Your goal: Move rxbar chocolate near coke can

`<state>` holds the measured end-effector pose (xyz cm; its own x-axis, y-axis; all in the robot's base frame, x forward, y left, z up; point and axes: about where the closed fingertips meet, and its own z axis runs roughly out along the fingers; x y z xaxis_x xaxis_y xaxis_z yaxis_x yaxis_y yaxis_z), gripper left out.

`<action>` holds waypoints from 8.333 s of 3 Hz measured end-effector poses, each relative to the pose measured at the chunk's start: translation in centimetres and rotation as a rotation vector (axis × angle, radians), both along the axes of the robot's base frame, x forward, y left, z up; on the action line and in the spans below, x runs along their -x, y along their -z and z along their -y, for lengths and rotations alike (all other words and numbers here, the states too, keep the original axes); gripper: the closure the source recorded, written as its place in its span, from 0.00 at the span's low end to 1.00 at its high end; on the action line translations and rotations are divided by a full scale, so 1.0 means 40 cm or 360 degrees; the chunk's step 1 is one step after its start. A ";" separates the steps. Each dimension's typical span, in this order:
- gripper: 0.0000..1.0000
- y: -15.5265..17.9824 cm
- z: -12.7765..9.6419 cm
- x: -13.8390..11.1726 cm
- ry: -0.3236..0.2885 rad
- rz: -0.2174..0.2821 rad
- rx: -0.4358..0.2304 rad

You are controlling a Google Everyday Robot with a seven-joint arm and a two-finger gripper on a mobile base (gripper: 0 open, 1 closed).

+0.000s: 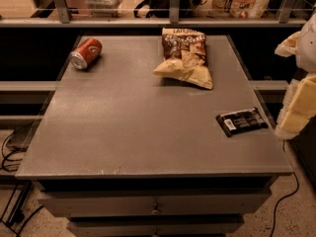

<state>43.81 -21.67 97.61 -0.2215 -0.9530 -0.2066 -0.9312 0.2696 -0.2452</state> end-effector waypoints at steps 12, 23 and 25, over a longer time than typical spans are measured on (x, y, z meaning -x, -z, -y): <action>0.17 0.364 -0.036 -0.172 -0.0134 -0.0195 -0.0085; 1.00 0.035 -0.531 -0.364 -0.0390 0.0121 -0.1261; 1.00 0.056 -0.621 -0.441 -0.0275 0.0136 -0.1387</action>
Offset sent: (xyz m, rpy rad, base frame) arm 0.0009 0.0033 -0.0068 -0.0273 0.0199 0.0420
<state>61.43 3.16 95.37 -0.0398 -0.4684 -0.8826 -0.9641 0.2501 -0.0892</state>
